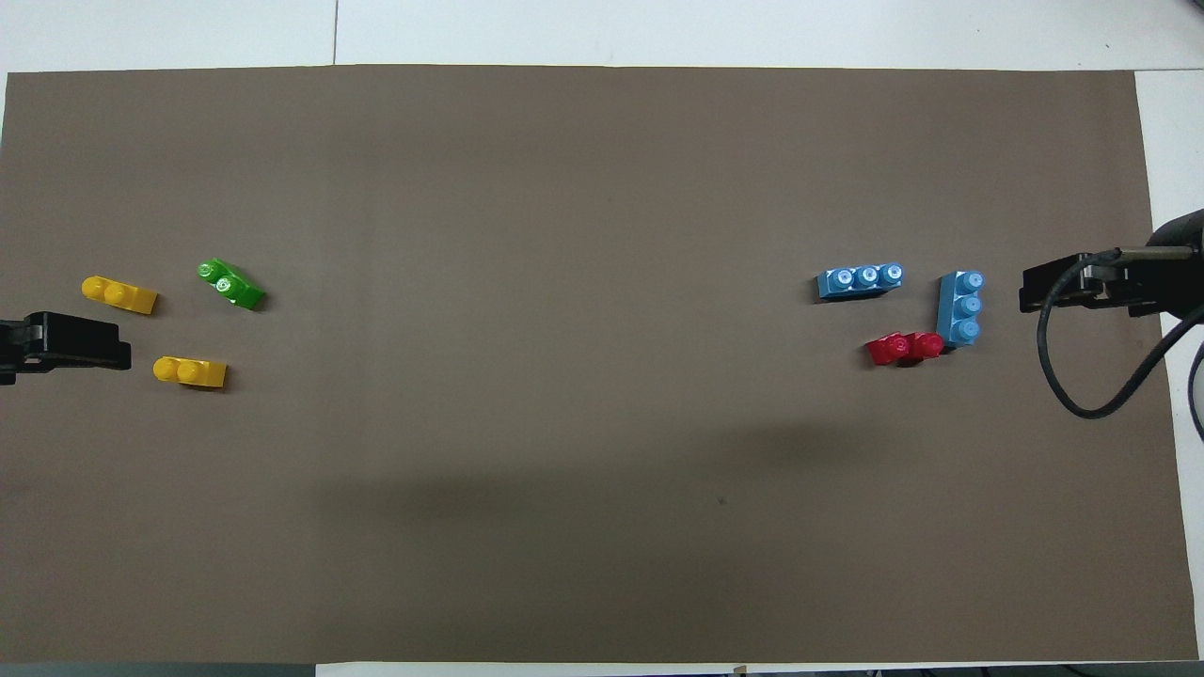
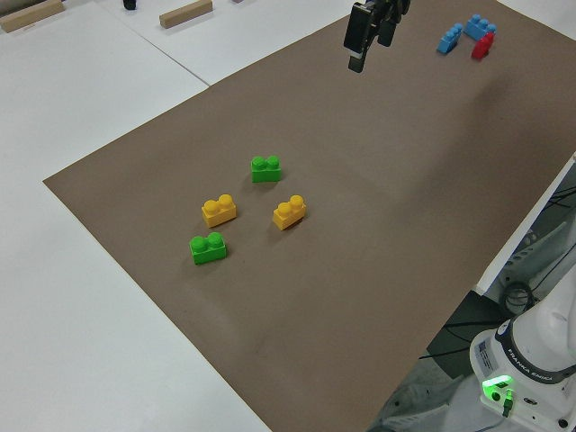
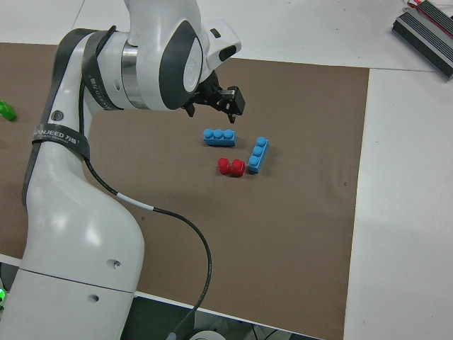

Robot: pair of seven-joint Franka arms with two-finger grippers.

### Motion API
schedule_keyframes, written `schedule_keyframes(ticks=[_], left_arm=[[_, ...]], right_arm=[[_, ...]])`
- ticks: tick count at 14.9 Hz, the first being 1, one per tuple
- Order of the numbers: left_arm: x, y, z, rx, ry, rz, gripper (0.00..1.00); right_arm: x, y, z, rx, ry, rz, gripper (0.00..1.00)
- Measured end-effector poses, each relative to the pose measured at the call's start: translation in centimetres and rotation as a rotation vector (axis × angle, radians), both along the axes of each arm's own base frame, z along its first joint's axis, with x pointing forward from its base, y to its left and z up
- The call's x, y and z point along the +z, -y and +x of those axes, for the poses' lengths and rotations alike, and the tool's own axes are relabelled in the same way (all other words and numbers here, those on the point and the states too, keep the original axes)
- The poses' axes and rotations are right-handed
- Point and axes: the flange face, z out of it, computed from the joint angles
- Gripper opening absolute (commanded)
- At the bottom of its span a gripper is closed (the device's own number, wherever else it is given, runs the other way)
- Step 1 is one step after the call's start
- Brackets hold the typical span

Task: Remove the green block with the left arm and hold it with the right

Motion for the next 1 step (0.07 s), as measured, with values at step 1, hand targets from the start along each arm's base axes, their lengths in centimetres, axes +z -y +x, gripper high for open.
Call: schedule_keyframes(ticks=[1], left_arm=[[-0.01, 0.02, -0.01, 0.0, -0.001, 0.0, 1.0]], right_arm=[[0.0, 0.0, 0.0, 0.0, 0.0, 0.0, 1.0]])
